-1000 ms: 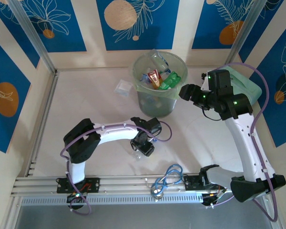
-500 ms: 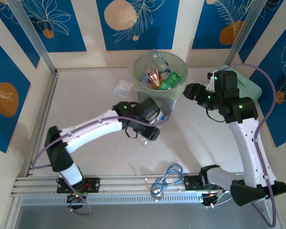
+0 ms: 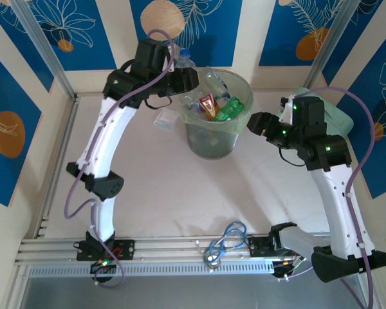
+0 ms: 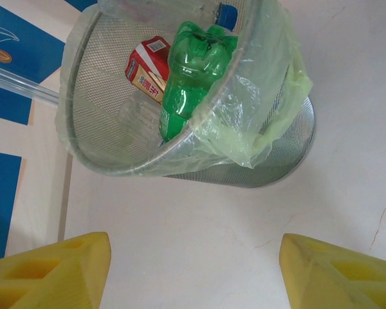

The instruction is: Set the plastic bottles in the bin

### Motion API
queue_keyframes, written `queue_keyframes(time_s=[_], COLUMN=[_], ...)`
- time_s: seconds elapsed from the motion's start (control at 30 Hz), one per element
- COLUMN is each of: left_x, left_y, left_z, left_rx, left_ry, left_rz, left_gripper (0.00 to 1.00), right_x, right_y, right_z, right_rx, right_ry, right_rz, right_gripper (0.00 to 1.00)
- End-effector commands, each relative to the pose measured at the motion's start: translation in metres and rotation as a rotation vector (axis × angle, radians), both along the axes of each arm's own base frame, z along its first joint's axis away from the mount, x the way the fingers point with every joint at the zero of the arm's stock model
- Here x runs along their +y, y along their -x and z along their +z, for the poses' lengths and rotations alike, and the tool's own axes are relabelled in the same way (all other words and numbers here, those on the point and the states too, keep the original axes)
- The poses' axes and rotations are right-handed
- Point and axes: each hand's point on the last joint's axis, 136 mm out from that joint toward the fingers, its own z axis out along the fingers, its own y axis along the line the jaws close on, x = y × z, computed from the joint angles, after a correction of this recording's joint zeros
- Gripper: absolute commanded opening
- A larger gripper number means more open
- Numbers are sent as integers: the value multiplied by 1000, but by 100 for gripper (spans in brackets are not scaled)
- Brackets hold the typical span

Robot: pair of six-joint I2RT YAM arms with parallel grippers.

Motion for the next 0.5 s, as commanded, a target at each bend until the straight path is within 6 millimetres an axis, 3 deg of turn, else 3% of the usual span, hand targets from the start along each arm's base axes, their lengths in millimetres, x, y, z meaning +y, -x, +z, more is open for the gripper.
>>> queue_keyframes(time_s=[0.0,0.2,0.33,0.47], left_x=[-19,-29,-31,-29], left_y=[-7,-19,-18,-14], left_z=[-12,-22,-26,-21], left_rx=[111,148,157,132], left_ry=[118,158,155,152], left_rz=[8,34,38,47], left_gripper=[52,56,81,86], right_x=[4,7,8,9], right_y=[8,5,3,2], right_z=[-1,-8,-8,-7], right_rx=[9,28,29,27], right_ry=[-22,-29,-28,-28], right_rz=[23,33,34,37], right_gripper=[70,70,70,70])
